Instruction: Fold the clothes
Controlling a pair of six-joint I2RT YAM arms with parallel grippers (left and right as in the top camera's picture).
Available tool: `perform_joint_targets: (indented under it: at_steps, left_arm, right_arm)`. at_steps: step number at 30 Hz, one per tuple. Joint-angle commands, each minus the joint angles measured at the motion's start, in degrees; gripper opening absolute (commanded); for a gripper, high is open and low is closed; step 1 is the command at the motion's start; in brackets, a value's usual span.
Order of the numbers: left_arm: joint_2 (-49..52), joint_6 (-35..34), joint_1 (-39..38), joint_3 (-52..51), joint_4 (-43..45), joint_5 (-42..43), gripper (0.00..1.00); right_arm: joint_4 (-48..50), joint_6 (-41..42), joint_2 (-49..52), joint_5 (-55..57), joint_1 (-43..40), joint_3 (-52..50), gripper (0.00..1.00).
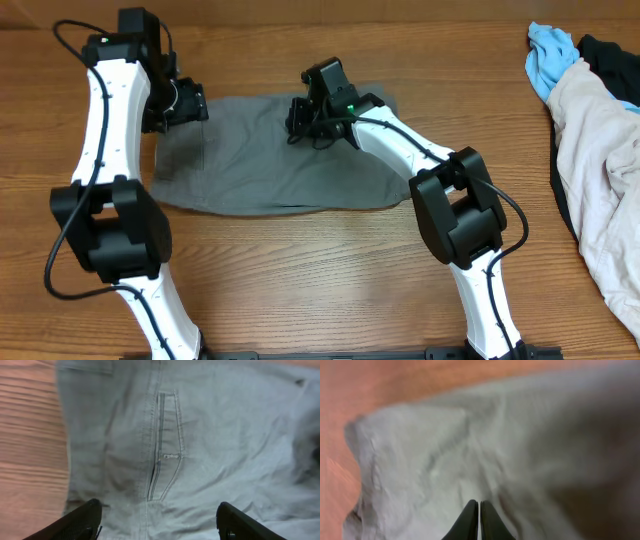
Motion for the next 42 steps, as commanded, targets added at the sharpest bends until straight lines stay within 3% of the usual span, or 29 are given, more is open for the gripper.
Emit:
perform_joint_targets:
  at_steps: [1, 5, 11, 24, 35, 42]
  left_arm:
    - [0.1, 3.8, 1.9, -0.2, 0.6, 4.6, 0.77]
    - [0.1, 5.8, 4.3, -0.3, 0.7, 11.3, 0.77]
    - [0.1, 8.7, 5.6, -2.3, 1.9, 11.3, 0.77]
    - [0.1, 9.1, 7.2, -4.9, 5.6, 4.5, 0.79]
    - [0.8, 9.2, 8.6, -13.1, 11.1, 4.2, 0.84]
    - [0.8, 9.2, 8.6, -17.4, 16.7, -3.5, 0.84]
  right_arm:
    - [3.0, -0.5, 0.3, 2.5, 2.1, 1.0, 0.05]
    - [6.1, 0.1, 0.9, 4.3, 3.6, 1.0, 0.04]
    - [6.5, 0.0, 3.3, 14.8, 5.9, 1.0, 0.04]
    - [7.9, 0.0, 8.4, 15.8, 6.3, 1.0, 0.04]
    - [7.1, 0.0, 8.4, 12.5, 6.3, 1.0, 0.04]
    - [5.8, 0.0, 8.4, 12.5, 6.3, 1.0, 0.04]
